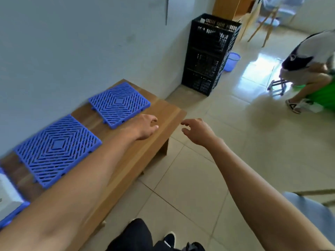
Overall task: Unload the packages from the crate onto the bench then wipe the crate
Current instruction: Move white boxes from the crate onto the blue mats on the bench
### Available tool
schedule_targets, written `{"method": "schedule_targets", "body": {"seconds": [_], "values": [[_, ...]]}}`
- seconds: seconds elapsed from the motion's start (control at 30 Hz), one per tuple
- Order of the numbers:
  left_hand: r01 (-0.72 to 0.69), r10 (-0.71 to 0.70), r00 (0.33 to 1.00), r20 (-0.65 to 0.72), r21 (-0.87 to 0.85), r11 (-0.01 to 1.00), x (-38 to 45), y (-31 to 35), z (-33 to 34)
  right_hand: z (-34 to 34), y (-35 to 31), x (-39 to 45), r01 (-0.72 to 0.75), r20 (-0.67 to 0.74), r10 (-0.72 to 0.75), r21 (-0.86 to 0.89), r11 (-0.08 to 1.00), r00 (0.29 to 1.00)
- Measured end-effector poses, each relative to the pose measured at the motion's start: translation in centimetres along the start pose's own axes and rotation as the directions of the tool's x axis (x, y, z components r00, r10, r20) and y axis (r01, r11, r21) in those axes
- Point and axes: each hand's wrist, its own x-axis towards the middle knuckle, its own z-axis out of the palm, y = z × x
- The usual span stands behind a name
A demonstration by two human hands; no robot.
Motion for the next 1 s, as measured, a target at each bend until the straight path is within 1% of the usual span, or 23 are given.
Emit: {"method": "schedule_targets", "body": {"seconds": [0.1, 0.23, 0.37, 0.5, 0.6, 0.7, 0.83, 1.0], "values": [[-0.047, 0.046, 0.999, 0.015, 0.013, 0.999, 4.0, 2.6, 0.4, -1.2, 4.1, 1.7, -0.071, -0.032, 0.071, 0.011, 0.997, 0.997], [-0.084, 0.082, 0.995, 0.057, 0.029, 0.996, 10.2, 4.8, 1.0, -2.8, 8.6, 5.0, -0.161, -0.017, 0.161, 0.028, 0.987, 0.987], [-0.12, 0.12, 0.991, 0.055, -0.005, 0.993, 17.6, 6.4, 0.9, -4.7, 12.5, 9.4, -0.233, -0.016, 0.234, 0.058, 0.971, 0.972], [-0.155, 0.155, 0.981, 0.118, -0.008, 0.988, 24.3, 8.8, 0.5, -6.7, 16.3, 13.1, -0.308, -0.061, 0.314, 0.096, 0.947, 0.947], [-0.202, 0.198, 0.97, 0.138, 0.013, 0.979, 28.2, 11.0, 0.0, -8.0, 18.8, 15.1, -0.348, -0.098, 0.358, 0.108, 0.931, 0.929], [-0.243, 0.238, 0.957, 0.167, 0.012, 0.97, 31.9, 13.3, -0.4, -9.3, 21.5, 16.9, -0.399, -0.107, 0.415, 0.139, 0.906, 0.904], [-0.279, 0.273, 0.944, 0.187, 0.007, 0.96, 37.6, 16.2, -0.7, -10.7, 25.6, 20.2, -0.439, -0.113, 0.46, 0.172, 0.882, 0.881], [-0.303, 0.299, 0.936, 0.188, -0.005, 0.953, 45.7, 21.2, -0.1, -12.7, 31.9, 25.8, -0.447, -0.106, 0.479, 0.231, 0.864, 0.871]]}}
